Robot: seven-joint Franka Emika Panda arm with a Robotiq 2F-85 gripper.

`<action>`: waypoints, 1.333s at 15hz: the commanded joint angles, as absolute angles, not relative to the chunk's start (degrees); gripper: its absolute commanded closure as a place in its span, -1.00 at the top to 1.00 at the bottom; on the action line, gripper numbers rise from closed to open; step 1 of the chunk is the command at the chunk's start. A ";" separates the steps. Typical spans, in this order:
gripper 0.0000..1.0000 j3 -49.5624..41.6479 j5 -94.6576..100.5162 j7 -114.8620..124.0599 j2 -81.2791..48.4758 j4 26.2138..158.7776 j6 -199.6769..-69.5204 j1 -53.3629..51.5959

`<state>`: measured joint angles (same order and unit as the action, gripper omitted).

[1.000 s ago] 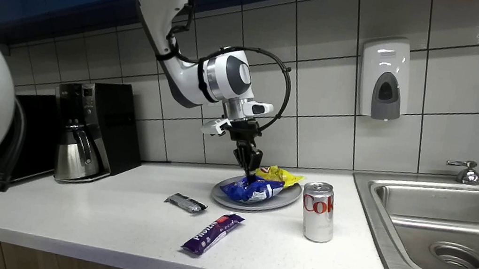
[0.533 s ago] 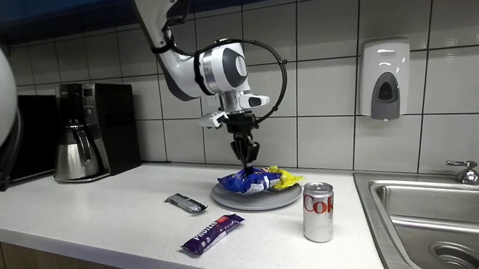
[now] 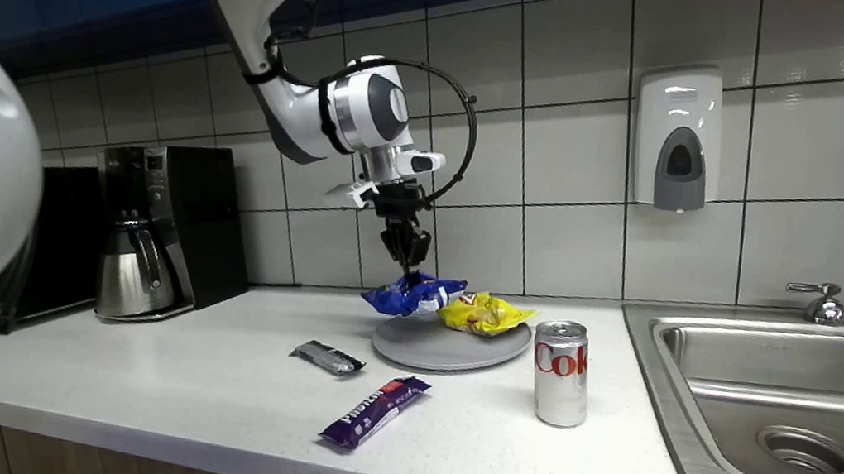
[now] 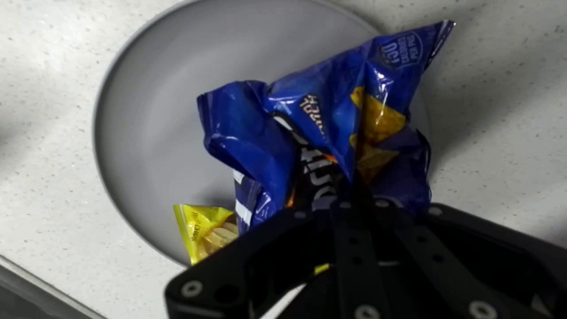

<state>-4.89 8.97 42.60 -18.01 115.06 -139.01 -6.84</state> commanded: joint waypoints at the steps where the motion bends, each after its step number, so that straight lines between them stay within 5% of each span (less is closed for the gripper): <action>1: -1.00 -3.30 8.33 41.47 -19.15 110.65 -136.41 -8.02; 20: -1.00 1.02 5.65 39.50 -27.99 102.04 -136.31 -13.83</action>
